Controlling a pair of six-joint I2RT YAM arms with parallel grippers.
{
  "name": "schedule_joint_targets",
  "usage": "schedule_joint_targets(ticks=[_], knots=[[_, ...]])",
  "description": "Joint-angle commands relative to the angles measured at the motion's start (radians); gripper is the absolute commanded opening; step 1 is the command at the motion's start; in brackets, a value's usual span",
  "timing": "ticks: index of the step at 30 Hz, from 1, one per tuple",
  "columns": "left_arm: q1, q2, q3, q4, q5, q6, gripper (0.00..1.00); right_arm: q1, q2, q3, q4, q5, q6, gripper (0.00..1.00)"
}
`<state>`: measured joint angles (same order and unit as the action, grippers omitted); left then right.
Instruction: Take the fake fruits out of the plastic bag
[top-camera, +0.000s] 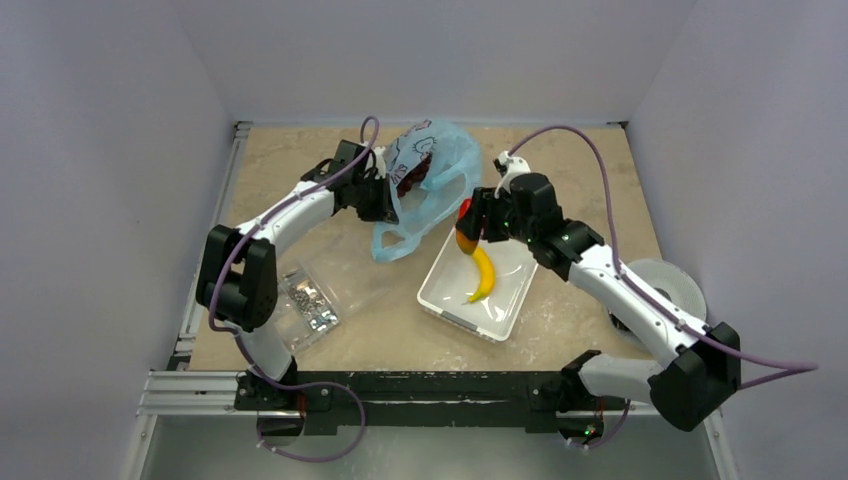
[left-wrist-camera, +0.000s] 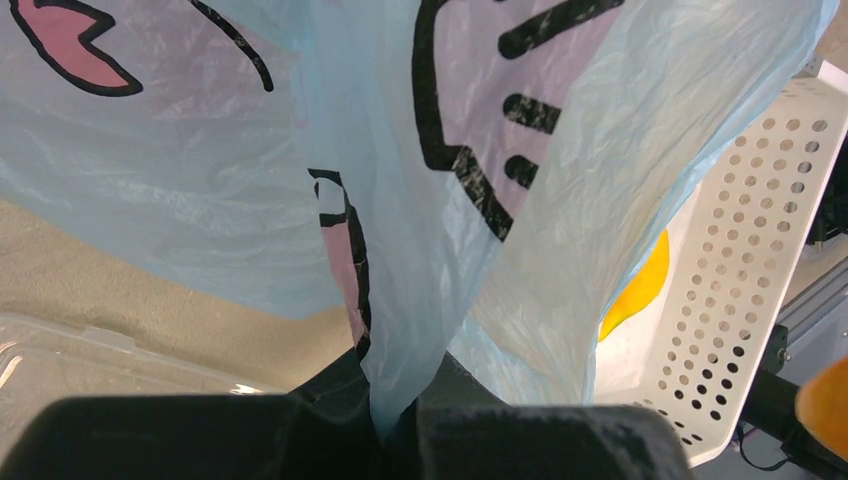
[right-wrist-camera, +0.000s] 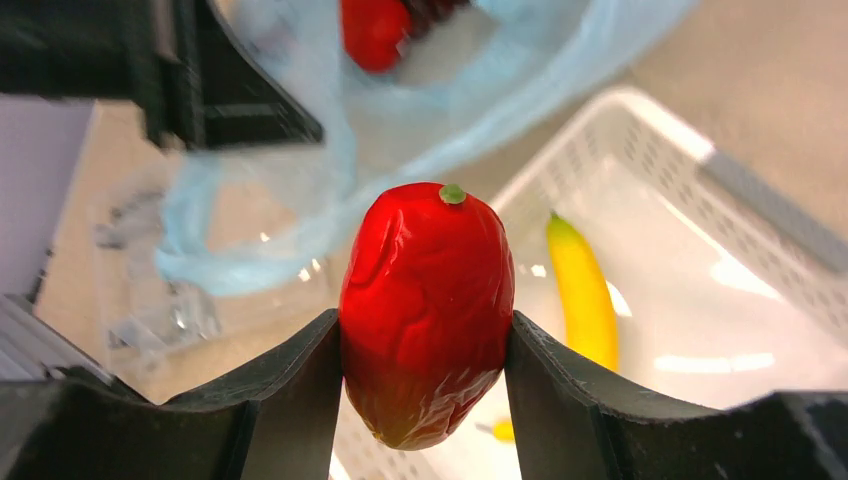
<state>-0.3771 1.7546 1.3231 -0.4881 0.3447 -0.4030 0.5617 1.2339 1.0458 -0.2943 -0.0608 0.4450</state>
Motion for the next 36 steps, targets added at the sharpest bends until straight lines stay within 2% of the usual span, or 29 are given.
schedule_joint_targets(ticks=[1, 5, 11, 17, 24, 28, 31, 34, 36], knots=[[0.009, 0.02, 0.059, -0.003, 0.018, -0.025, 0.0, 0.004, -0.031, -0.111, -0.179, 0.038, -0.025, 0.0], [0.009, 0.021, 0.063, -0.005, 0.03, -0.04, 0.0, 0.017, 0.048, -0.148, -0.166, -0.028, -0.032, 0.0], [0.01, 0.003, 0.057, -0.004, 0.034, -0.042, 0.0, 0.041, 0.143, -0.132, -0.126, -0.051, -0.019, 0.07], [0.009, -0.009, 0.061, -0.009, 0.022, -0.037, 0.0, 0.05, 0.177, -0.131, -0.12, -0.061, -0.031, 0.39], [0.009, -0.01, 0.068, -0.004, 0.046, -0.052, 0.0, 0.05, 0.13, -0.136, -0.1, -0.033, -0.05, 0.68], [0.009, -0.009, 0.064, 0.002, 0.045, -0.056, 0.0, 0.049, 0.096, -0.098, -0.122, 0.007, -0.071, 0.78], [0.009, -0.002, 0.066, -0.003, 0.043, -0.052, 0.0, 0.049, 0.09, -0.043, -0.126, 0.018, -0.088, 0.79], [0.009, -0.004, 0.068, -0.011, 0.026, -0.042, 0.0, 0.049, 0.057, -0.026, -0.032, 0.104, -0.078, 0.81], [0.009, -0.003, 0.067, -0.013, 0.018, -0.04, 0.0, 0.05, 0.043, -0.033, 0.086, 0.074, -0.011, 0.81]])
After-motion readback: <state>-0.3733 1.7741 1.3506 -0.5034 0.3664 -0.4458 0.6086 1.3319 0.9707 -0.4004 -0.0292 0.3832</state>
